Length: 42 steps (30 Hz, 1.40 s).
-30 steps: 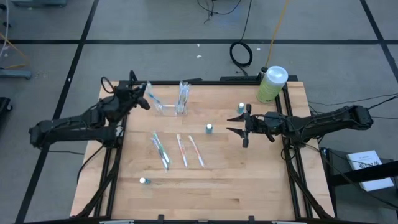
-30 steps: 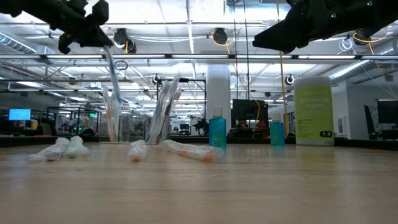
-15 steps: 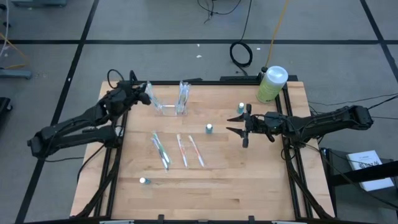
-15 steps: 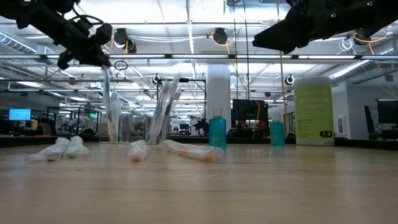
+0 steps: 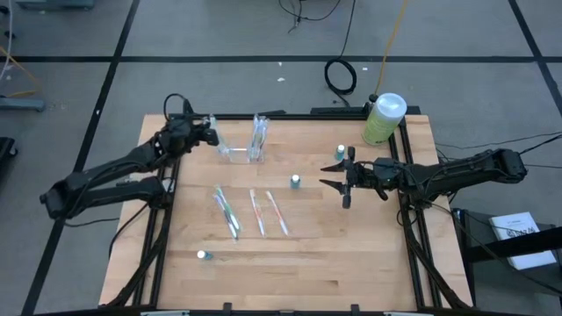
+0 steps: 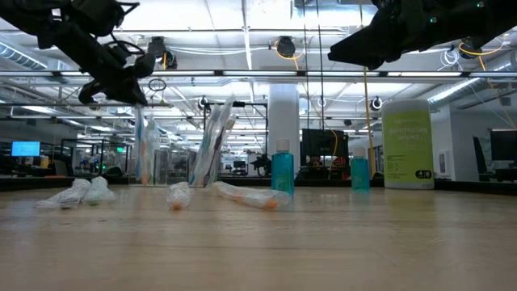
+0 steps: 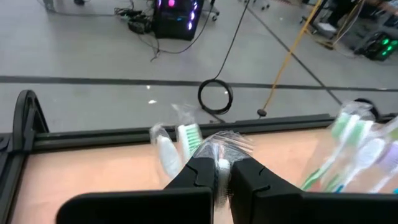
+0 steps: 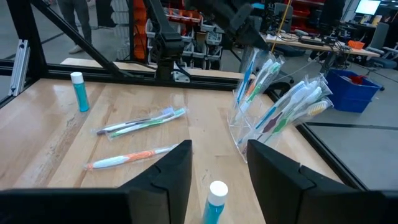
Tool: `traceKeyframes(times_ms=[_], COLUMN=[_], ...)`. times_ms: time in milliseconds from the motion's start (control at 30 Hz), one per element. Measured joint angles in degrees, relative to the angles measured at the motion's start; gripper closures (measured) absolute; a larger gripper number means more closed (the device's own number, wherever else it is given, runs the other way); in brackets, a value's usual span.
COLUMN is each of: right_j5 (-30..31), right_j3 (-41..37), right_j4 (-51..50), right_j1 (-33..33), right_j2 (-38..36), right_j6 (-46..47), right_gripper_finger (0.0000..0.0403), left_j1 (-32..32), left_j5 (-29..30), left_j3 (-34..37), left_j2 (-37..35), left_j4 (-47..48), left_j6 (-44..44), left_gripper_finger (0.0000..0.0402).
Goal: Pick & Place toothbrushing station
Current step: Put the blue toothbrush into the transparent organizer
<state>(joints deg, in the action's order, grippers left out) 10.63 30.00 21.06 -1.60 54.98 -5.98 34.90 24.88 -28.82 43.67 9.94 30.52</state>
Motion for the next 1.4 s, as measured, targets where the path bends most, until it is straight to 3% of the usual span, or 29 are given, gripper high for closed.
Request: traceKeyframes(times_ms=[433, 633, 1067, 1400], right_j5=[0.00, -0.02, -0.02, -0.02], right_j3=[0.00, 0.00, 0.00, -0.02], right_j4=[-0.11, -0.17, -0.37, -0.39], right_j1=[-0.01, -0.01, -0.01, -0.01], right_j2=[0.00, 0.00, 0.00, 0.00], right_j6=[0.33, 0.36, 0.37, 0.37], right_gripper_finger=[0.0258, 0.0258, 0.0257, 0.0257], left_j1=[0.24, 0.24, 0.23, 0.24], left_j5=[0.72, 1.29, 0.98, 1.05], left_j3=[0.03, 2.14, 2.43, 2.43], left_j2=[6.40, 8.40, 7.82, -0.71], left_j4=[-1.62, -7.35, -7.72, -7.97], left_j6=[2.35, 2.53, -0.24, -3.31], left_gripper_finger=[0.0389, 0.0393, 0.0279, 0.0199])
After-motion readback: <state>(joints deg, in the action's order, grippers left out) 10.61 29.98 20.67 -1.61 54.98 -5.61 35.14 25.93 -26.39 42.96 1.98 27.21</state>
